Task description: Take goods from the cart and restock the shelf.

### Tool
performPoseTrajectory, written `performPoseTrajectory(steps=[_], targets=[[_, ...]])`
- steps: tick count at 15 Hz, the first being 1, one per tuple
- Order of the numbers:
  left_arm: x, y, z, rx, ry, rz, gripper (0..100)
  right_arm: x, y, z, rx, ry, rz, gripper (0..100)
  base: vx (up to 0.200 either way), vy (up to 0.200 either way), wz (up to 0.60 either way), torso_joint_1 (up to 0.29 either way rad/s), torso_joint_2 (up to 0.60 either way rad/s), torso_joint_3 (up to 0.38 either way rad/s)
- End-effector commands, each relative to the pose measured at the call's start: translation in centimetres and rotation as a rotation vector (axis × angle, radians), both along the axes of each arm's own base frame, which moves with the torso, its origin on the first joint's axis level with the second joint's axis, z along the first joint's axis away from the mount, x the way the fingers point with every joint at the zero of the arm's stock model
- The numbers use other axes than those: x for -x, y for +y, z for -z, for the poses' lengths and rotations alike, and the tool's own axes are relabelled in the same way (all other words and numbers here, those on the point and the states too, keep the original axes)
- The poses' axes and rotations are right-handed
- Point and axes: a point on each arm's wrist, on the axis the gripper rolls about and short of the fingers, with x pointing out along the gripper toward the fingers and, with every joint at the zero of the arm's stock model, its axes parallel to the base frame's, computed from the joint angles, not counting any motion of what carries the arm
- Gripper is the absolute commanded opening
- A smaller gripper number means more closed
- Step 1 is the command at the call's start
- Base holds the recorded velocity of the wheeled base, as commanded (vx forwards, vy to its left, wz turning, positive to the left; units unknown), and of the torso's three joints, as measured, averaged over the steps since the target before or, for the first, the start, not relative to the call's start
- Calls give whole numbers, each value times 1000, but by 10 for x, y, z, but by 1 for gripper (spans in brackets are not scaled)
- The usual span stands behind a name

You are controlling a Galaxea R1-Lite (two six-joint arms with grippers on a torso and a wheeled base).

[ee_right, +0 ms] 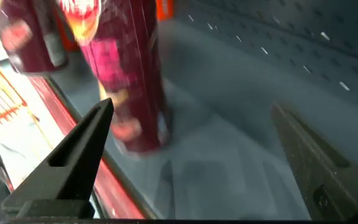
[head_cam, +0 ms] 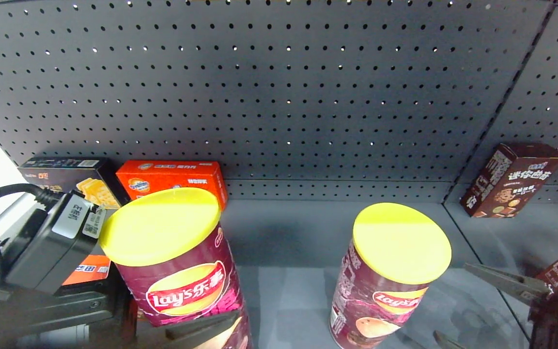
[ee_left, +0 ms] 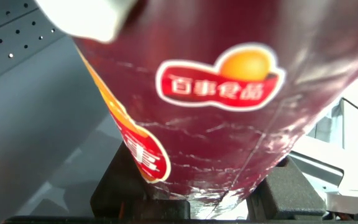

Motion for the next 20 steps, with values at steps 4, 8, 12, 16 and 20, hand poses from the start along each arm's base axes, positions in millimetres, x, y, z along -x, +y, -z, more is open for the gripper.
performPoseTrajectory(steps=[4,8,12,16,20], targets=[[3,2,1,-1,-2,0,0,69,-70,10,41,45,259,100,0,0,0,0,0,0],[14,10,8,-3,-1,0,0,109,-90,46,69,96,413,100,0,0,0,0,0,0],[16,11,9,-3,0,-3,0,117,-93,62,48,79,619,100,0,0,0,0,0,0],[14,9,7,-2,-7,-1,0,111,-91,67,-60,42,640,100,0,0,0,0,0,0],[12,8,8,-5,0,2,0,112,-88,67,-89,67,460,100,0,0,0,0,0,0]])
